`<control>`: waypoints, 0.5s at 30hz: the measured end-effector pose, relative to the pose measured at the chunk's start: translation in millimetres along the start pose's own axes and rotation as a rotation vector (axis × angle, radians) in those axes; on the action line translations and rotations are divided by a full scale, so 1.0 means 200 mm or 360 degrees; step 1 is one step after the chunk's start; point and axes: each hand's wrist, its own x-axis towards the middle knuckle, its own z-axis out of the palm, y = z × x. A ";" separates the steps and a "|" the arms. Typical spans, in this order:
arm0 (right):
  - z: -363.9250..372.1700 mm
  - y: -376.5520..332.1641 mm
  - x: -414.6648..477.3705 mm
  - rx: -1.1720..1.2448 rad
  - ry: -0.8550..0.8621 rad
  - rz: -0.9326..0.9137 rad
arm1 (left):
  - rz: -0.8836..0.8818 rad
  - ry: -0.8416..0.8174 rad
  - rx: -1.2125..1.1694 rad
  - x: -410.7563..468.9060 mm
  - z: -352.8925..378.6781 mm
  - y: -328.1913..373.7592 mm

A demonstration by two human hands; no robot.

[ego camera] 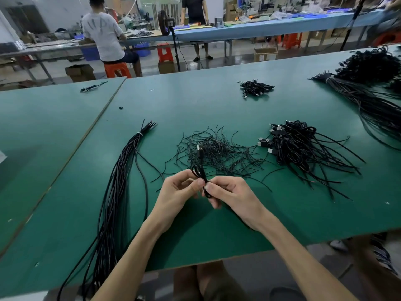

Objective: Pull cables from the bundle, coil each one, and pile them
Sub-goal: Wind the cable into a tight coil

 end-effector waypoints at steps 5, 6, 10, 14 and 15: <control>0.00 0.02 0.00 -0.0196 0.0093 -0.0015 | -0.0013 0.0109 0.0131 0.00 0.00 -0.01; 0.01 0.02 0.00 -0.0256 0.0120 -0.0021 | -0.0021 0.0133 0.0159 0.00 0.00 -0.01; 0.01 0.03 0.00 -0.0305 0.0213 -0.0031 | -0.0070 0.0098 0.0101 0.01 0.01 -0.01; 0.00 0.02 0.00 -0.0176 0.0257 0.0005 | -0.0133 0.0015 -0.0057 0.00 -0.01 -0.01; 0.00 0.02 0.00 -0.0153 0.0270 0.0014 | -0.0153 0.0002 -0.0095 0.00 -0.01 -0.01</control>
